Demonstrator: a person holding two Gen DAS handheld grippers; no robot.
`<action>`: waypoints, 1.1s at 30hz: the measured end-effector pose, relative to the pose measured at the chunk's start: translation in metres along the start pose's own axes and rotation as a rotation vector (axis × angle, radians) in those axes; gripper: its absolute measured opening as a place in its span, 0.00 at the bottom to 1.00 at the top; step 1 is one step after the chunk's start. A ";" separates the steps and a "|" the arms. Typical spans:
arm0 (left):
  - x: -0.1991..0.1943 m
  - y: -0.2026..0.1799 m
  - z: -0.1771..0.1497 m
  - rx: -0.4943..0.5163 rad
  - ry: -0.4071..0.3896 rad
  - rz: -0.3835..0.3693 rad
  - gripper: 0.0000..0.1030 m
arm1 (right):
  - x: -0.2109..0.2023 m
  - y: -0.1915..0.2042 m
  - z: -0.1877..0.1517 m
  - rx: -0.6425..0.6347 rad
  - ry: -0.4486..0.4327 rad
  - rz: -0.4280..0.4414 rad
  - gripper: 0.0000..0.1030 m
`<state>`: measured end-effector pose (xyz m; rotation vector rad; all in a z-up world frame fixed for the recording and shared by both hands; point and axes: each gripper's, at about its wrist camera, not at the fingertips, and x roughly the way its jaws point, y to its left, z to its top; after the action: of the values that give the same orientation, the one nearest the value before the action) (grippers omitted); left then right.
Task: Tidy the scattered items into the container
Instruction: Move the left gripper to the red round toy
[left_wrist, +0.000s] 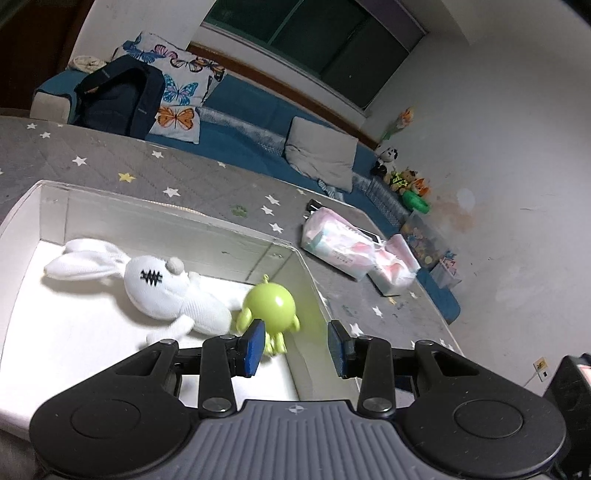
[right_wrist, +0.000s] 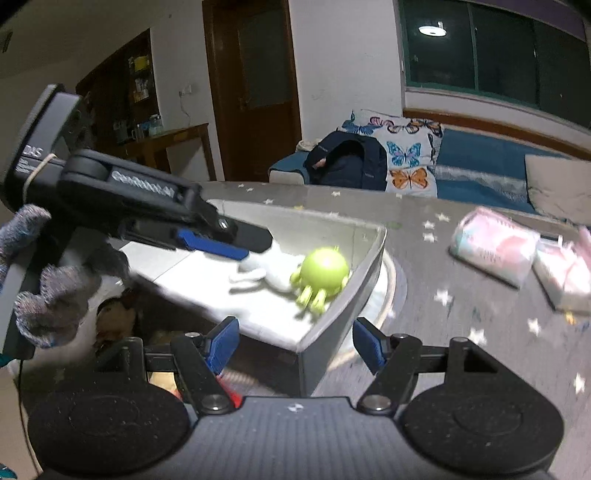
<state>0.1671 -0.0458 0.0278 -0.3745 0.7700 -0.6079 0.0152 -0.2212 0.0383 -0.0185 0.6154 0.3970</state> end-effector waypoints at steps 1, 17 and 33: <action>-0.004 -0.002 -0.004 0.008 -0.002 -0.002 0.38 | -0.004 0.004 -0.006 0.009 0.006 0.006 0.68; -0.033 -0.015 -0.061 0.025 0.018 -0.025 0.38 | -0.014 0.028 -0.043 0.072 0.052 0.095 0.61; -0.011 -0.010 -0.078 -0.009 0.111 -0.029 0.38 | 0.005 0.029 -0.059 0.107 0.107 0.128 0.53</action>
<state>0.0998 -0.0538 -0.0132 -0.3628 0.8748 -0.6563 -0.0247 -0.2009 -0.0100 0.1027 0.7453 0.4884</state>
